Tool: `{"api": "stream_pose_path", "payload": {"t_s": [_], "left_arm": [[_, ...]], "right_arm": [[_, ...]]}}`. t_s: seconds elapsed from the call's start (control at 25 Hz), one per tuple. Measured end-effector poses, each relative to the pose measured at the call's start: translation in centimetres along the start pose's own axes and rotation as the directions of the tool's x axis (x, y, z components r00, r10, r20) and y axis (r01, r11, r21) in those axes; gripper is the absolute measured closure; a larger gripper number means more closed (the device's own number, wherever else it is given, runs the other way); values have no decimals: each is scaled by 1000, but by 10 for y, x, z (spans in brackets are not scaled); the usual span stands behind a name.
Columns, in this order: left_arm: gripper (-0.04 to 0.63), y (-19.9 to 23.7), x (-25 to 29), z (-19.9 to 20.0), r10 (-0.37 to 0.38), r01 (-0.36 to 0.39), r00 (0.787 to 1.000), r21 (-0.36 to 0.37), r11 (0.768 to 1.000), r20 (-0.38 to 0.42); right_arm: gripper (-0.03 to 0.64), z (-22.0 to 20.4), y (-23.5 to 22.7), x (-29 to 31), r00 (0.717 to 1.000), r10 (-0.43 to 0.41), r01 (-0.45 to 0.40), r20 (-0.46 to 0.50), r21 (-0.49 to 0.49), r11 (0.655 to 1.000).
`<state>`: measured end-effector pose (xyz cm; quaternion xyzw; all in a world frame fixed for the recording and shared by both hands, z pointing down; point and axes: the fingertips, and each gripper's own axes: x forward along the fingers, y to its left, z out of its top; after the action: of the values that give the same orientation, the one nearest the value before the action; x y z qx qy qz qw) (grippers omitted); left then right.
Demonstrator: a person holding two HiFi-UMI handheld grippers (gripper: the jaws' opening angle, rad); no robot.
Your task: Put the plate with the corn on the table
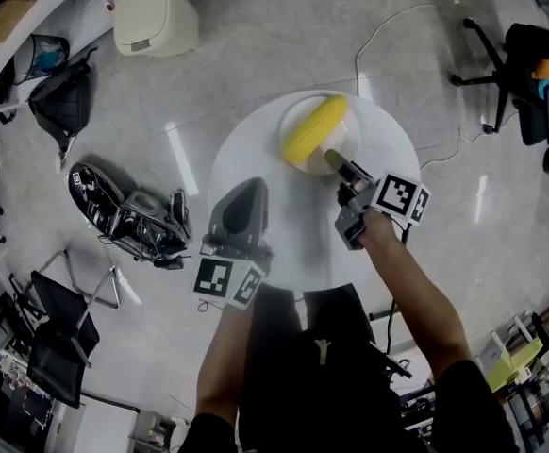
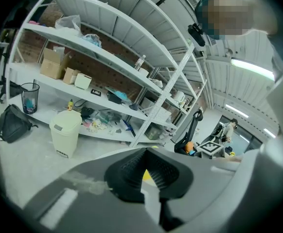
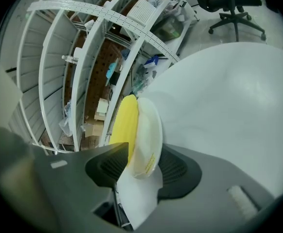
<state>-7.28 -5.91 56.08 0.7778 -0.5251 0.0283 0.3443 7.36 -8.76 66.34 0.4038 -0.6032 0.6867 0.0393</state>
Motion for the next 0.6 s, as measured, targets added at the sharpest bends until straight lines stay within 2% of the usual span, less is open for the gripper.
{"api": "stream_pose_path", "payload": {"t_s": [0.6], "left_arm": [[592,-5,-4,0,-10,10,1000,1,1000,1]], "right_arm": [[390,-6,2,-5,999,-9,7,-50,-31,999]]}}
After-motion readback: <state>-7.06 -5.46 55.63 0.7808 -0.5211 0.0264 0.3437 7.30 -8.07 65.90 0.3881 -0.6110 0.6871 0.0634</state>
